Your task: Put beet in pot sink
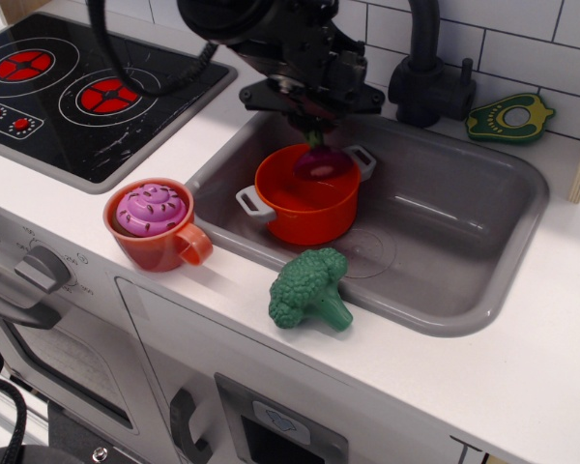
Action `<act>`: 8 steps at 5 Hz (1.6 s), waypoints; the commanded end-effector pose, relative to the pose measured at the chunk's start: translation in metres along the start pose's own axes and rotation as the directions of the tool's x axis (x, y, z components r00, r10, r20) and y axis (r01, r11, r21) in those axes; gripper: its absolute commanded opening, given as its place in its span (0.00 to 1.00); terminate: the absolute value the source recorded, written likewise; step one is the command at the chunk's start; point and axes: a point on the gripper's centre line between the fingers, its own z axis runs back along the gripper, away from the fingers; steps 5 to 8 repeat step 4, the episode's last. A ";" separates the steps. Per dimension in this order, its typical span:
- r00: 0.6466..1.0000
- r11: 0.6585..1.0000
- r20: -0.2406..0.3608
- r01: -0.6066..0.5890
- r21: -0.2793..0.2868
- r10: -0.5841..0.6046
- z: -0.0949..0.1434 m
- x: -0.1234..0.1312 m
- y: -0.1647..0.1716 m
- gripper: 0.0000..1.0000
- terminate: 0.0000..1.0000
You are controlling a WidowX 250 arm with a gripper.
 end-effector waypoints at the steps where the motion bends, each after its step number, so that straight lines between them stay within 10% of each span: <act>1: 0.996 0.996 0.005 -0.085 0.036 0.085 0.038 0.026 -0.007 1.00 0.00; 3: 0.995 0.995 -0.008 -0.102 0.017 0.102 0.051 0.035 -0.005 1.00 0.00; 4: 0.995 0.995 -0.008 -0.102 0.017 0.102 0.051 0.035 -0.005 1.00 1.00; 8: 0.995 0.995 -0.008 -0.102 0.017 0.102 0.051 0.035 -0.005 1.00 1.00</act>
